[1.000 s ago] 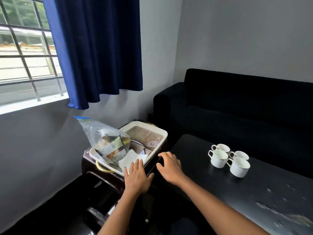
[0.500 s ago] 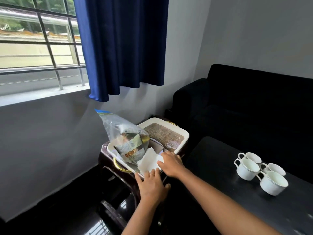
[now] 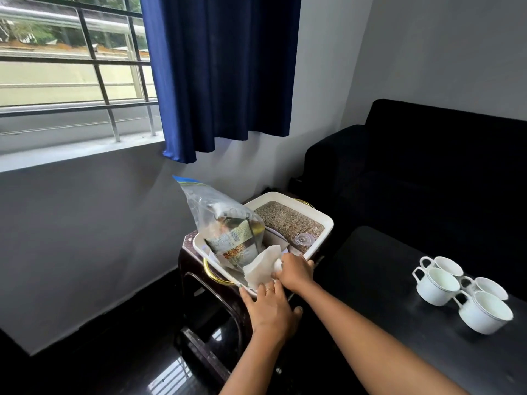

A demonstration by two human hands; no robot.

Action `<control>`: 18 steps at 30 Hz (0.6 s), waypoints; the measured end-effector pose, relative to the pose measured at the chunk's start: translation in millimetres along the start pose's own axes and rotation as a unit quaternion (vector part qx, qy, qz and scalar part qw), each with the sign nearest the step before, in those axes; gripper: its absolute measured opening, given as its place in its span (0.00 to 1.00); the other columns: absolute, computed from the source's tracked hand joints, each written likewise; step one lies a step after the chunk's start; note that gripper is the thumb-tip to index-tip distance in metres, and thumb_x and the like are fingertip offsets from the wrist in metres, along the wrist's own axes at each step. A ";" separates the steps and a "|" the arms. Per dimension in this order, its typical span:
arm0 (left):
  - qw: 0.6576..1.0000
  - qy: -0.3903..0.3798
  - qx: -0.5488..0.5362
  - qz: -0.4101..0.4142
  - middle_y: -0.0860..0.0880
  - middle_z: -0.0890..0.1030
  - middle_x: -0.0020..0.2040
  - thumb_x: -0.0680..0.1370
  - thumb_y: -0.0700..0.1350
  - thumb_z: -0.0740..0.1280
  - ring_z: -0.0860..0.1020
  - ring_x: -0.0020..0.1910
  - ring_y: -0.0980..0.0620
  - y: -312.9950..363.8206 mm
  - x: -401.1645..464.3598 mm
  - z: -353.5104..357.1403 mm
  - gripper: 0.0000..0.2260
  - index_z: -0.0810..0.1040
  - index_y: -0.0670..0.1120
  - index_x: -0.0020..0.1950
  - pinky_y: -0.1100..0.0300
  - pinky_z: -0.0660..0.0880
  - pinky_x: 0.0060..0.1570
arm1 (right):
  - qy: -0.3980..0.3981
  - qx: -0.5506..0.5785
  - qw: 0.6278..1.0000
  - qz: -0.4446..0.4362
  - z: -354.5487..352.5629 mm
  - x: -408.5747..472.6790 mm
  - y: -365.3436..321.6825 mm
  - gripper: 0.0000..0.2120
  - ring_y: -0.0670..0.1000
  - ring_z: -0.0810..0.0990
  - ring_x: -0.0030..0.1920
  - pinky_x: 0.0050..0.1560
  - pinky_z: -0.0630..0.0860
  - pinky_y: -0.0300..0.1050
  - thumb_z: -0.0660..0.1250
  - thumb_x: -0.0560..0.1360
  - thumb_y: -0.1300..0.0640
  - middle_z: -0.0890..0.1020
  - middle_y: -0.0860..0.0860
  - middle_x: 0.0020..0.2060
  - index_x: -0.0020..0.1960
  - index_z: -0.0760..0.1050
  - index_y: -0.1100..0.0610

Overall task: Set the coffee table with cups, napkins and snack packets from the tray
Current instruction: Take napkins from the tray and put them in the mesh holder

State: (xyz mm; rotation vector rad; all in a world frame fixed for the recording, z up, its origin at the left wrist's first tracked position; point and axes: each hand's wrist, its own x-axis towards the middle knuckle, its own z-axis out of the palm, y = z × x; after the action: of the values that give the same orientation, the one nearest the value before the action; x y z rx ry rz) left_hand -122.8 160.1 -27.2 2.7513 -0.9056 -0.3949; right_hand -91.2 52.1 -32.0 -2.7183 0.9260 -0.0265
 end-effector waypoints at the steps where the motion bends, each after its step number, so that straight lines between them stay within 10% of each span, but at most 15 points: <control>1: 1.000 0.001 0.000 -0.001 0.48 0.62 0.75 0.78 0.60 0.58 0.56 0.75 0.49 0.1 -0.2 -0.4 0.33 0.55 0.43 0.75 0.34 0.40 0.71 | 0.003 0.006 1.000 0.006 0.2 -0.4 -0.4 0.15 0.56 0.71 0.65 0.62 0.63 0.50 0.65 0.75 0.49 0.79 0.55 0.59 0.58 0.73 0.56; 9: 0.996 0.082 -0.026 -0.016 0.49 0.70 0.68 0.78 0.56 0.56 0.66 0.69 0.47 3.8 -1.0 -5.7 0.21 0.66 0.47 0.68 0.36 0.48 0.71 | 0.067 0.182 0.978 0.070 -7.8 -9.8 -5.4 0.12 0.57 0.75 0.62 0.60 0.63 0.49 0.59 0.76 0.56 0.80 0.56 0.58 0.59 0.69 0.57; 18: 0.967 0.217 -0.134 -0.025 0.51 0.67 0.69 0.76 0.54 0.58 0.68 0.65 0.50 7.8 -0.4 -11.4 0.18 0.70 0.51 0.64 0.51 0.64 0.63 | 0.168 0.543 0.796 0.206 -43.5 -18.9 10.7 0.12 0.60 0.79 0.55 0.54 0.76 0.50 0.61 0.76 0.66 0.79 0.62 0.56 0.60 0.71 0.64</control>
State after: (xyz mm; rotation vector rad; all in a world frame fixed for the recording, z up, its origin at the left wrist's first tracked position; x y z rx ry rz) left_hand -123.8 155.6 -14.2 2.4675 -0.6185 0.0776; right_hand -117.1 44.6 8.4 -1.4261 1.0954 -0.7300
